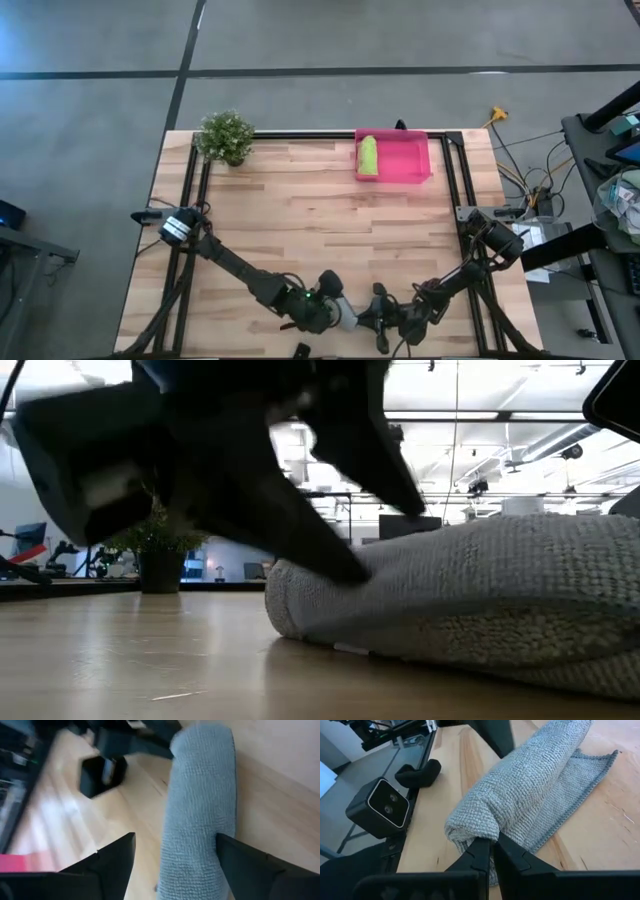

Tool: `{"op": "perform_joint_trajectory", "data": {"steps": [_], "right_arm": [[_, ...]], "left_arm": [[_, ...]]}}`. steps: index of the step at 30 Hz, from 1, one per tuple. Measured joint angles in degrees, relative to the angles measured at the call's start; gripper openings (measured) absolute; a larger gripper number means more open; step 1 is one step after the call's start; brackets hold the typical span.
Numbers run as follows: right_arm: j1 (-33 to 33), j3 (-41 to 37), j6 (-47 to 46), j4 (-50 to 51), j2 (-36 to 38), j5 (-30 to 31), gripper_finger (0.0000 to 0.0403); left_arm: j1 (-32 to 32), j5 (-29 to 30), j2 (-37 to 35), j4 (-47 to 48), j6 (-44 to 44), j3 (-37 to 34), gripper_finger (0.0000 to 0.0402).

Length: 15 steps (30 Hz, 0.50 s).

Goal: Roll microfiber towels into tight, uniform cylinder then place into a basket
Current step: Roll the gray microfiber cloth

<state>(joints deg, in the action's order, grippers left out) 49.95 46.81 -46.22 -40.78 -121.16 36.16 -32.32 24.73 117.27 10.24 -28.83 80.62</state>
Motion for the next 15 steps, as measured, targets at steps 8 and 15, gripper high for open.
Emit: {"op": "perform_joint_trajectory", "data": {"steps": [8, 15], "right_arm": [[0.0, 0.37, 0.15, 0.55, -0.02, -0.02, 0.0011], [0.02, 0.43, 0.21, 0.33, -0.08, 0.58, 0.0011]], "left_arm": [[1.58, -4.38, 2.72, 2.23, 1.55, 0.54, 0.026], [1.97, -5.25, 5.68, 0.33, 1.8, 2.16, 0.026]]}}
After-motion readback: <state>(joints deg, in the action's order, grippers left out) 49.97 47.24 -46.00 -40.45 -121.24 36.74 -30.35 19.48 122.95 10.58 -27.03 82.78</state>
